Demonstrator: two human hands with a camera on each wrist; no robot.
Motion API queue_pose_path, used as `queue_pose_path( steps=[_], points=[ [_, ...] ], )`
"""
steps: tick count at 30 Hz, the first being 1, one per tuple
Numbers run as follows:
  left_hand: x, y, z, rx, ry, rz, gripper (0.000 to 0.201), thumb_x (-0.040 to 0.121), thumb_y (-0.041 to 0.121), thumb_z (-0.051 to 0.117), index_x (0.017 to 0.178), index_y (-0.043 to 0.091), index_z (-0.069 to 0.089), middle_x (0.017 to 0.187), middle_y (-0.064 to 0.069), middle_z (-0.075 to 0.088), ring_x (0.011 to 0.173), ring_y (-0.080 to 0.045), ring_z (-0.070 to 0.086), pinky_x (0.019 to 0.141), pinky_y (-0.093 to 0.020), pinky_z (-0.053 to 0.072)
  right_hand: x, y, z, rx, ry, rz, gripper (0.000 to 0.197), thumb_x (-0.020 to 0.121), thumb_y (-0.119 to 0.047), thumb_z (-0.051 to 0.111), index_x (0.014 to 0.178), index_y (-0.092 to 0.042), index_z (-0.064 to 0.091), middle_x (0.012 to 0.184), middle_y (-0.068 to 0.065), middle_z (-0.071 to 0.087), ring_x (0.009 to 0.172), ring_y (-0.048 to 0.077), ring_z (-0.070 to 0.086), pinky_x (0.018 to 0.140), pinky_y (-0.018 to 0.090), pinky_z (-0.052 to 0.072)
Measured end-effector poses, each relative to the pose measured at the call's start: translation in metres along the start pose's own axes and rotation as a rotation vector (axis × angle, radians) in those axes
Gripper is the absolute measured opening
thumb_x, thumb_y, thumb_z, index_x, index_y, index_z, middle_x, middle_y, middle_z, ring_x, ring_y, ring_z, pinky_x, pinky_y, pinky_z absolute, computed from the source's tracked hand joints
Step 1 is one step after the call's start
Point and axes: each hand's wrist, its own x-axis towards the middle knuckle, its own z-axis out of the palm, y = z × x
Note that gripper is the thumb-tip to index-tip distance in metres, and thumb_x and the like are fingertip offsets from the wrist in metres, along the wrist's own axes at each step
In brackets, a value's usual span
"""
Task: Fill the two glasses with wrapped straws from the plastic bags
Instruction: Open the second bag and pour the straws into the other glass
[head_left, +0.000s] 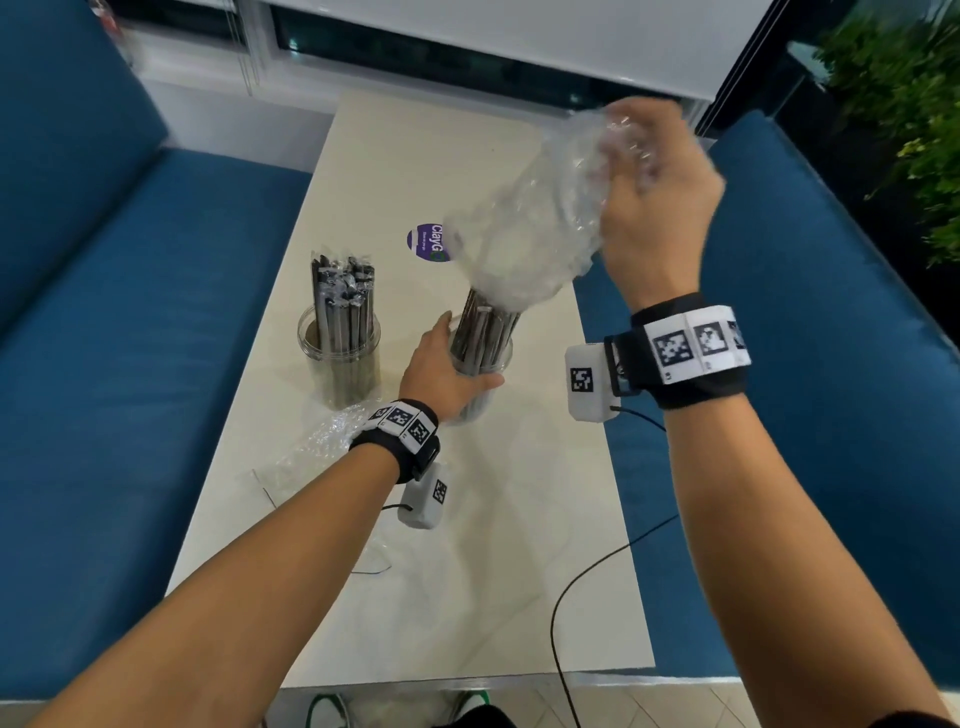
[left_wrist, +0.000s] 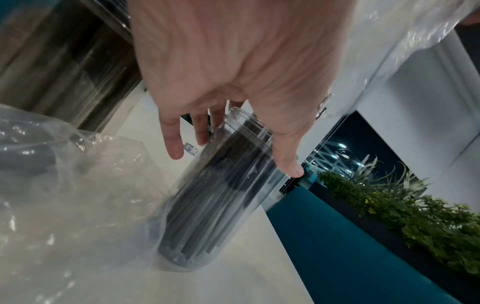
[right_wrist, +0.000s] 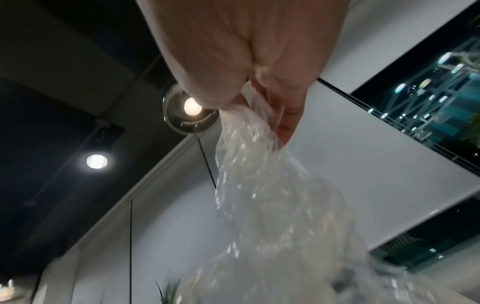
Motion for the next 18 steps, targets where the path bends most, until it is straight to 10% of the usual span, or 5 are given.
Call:
queue_pose_path(
  steps=[3, 5, 12, 18],
  points=[
    [-0.007, 0.006, -0.003, -0.014, -0.036, -0.032, 0.147, 0.069, 0.049, 0.097, 0.17, 0.013, -0.002, 0.173, -0.012, 0.026, 0.16, -0.03, 0.027, 0.129, -0.046, 0.027, 0.006, -0.015, -0.023, 0.099, 0.209, -0.066, 0.025, 0.096, 0.002, 0.051, 0.116, 0.004, 0.065, 0.109, 0.007, 0.071, 0.091, 0.014, 0.071, 0.084, 0.029, 0.061],
    [-0.018, 0.011, -0.004, -0.025, -0.034, -0.061, 0.145, 0.073, 0.05, 0.094, 0.169, 0.009, -0.005, 0.174, -0.015, 0.017, 0.162, -0.03, 0.019, 0.13, -0.045, 0.022, 0.003, -0.017, -0.036, 0.079, 0.304, -0.075, 0.021, 0.099, -0.001, 0.051, 0.116, 0.005, 0.063, 0.107, -0.002, 0.066, 0.088, 0.0, 0.065, 0.079, 0.023, 0.056],
    [-0.078, 0.003, 0.001, 0.009, 0.469, 0.167, 0.045, 0.078, 0.004, 0.069, 0.12, 0.009, 0.052, 0.118, -0.004, 0.045, 0.107, -0.022, 0.05, 0.096, -0.039, 0.052, -0.062, 0.002, -0.064, 0.118, 0.307, 0.197, 0.014, 0.097, 0.004, 0.049, 0.109, 0.0, 0.055, 0.1, -0.012, 0.053, 0.082, -0.018, 0.053, 0.081, 0.007, 0.041],
    [-0.132, 0.002, 0.011, -0.339, 0.213, 0.2, 0.015, 0.098, 0.019, 0.058, 0.112, 0.017, 0.055, 0.108, -0.001, 0.059, 0.09, -0.014, 0.057, 0.081, -0.024, 0.048, -0.167, 0.036, -0.039, 0.069, 0.085, 0.646, 0.013, 0.099, -0.006, 0.05, 0.107, -0.015, 0.054, 0.073, -0.014, 0.049, 0.055, -0.003, 0.044, 0.06, 0.025, 0.041]
  ],
)
